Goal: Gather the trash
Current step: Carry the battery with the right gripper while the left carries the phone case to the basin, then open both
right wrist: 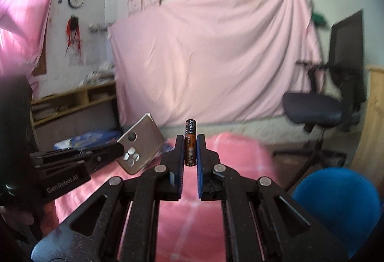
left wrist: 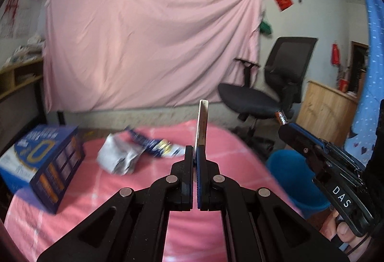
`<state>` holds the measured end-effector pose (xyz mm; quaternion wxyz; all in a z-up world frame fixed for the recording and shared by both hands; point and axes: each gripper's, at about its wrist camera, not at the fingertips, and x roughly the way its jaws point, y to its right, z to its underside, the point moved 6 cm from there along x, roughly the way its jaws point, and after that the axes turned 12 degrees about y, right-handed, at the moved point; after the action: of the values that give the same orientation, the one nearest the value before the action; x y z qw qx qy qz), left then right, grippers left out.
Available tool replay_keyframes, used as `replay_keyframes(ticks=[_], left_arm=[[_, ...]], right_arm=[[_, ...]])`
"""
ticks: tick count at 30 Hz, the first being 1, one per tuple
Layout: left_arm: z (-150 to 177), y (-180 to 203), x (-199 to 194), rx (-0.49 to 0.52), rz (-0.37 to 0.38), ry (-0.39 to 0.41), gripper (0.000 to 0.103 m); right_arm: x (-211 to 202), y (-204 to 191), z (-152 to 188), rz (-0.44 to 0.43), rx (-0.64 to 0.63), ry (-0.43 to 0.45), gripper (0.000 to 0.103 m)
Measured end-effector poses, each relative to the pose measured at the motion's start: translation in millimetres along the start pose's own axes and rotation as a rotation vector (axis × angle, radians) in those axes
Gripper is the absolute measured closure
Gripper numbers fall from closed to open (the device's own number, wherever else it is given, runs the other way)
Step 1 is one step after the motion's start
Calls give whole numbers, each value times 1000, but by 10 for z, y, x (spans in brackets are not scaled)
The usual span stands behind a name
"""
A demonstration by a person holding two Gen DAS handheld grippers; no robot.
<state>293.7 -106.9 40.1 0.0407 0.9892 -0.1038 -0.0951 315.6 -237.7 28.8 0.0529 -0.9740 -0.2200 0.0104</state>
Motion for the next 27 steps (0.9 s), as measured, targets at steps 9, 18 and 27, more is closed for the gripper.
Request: replay_keyframes(ticks=[9, 18, 27], left_arm=[[-312, 687, 152, 60, 156, 135, 103], [-216, 1354, 563, 55, 309, 63, 103], [127, 1971, 898, 60, 427, -61, 103]], right_arm=[[-474, 492, -416, 188, -31, 186, 81], [-659, 1232, -283, 402, 48, 81, 81], [-726, 1851, 7, 532, 168, -63, 81]])
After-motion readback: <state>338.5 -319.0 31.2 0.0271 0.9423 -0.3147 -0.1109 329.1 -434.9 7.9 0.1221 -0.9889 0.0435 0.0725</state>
